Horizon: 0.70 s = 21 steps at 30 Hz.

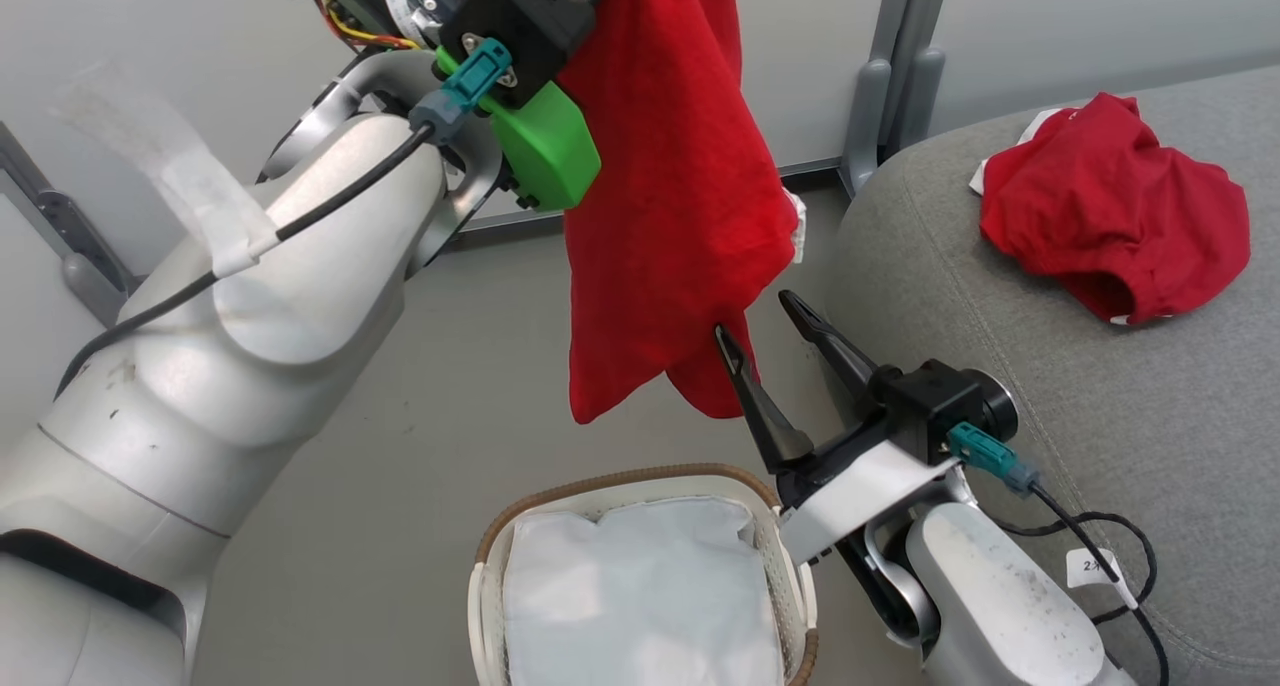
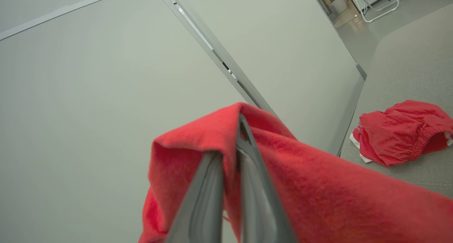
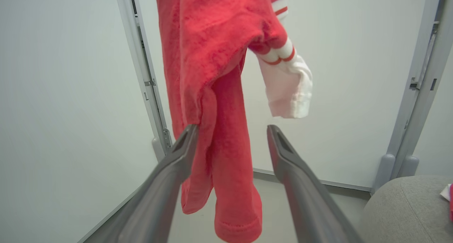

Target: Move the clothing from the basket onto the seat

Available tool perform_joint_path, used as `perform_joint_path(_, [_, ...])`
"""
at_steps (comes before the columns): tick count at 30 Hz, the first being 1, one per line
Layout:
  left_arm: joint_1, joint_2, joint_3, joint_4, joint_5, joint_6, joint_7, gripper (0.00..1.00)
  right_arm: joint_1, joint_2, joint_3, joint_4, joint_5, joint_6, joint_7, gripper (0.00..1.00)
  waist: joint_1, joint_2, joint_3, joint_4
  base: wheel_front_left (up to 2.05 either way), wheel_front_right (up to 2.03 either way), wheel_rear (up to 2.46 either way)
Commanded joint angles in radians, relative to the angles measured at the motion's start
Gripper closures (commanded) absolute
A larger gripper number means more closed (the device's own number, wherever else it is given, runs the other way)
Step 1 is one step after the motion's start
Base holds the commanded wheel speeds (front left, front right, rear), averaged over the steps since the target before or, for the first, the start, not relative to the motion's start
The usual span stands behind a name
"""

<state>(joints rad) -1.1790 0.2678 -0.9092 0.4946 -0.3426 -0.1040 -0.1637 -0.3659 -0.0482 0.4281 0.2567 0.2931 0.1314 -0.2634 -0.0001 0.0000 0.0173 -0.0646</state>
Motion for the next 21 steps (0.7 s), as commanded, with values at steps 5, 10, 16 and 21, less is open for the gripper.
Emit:
perform_joint_path(5, [-0.027, -0.024, -0.016, -0.001, -0.007, -0.001, -0.015, 1.0, -0.059, -0.004, -0.002, 0.034, 0.007, -0.001, -0.002, 0.0, 0.0001, 0.0, -0.001, 0.025, 0.0, 0.0, 0.0])
perform_joint_path(10, [-0.027, -0.047, -0.036, -0.02, -0.008, -0.007, -0.026, 1.0, -0.103, -0.004, -0.005, 0.069, 0.011, -0.001, -0.002, 0.0, 0.0001, 0.0, -0.003, 0.043, 0.0, 0.0, 0.0])
perform_joint_path(16, [-0.014, -0.062, -0.055, -0.044, -0.019, -0.008, -0.029, 1.0, -0.145, -0.004, 0.011, 0.116, 0.014, -0.001, -0.002, 0.56, 0.0001, 0.0, -0.006, 0.059, 0.0, 0.0, 0.0])
perform_joint_path(21, [0.016, -0.056, -0.057, -0.044, -0.039, -0.006, -0.029, 1.0, -0.158, -0.004, 0.026, 0.13, 0.017, -0.001, -0.002, 1.0, 0.0001, 0.0, -0.005, 0.063, 0.0, 0.0, 0.0])
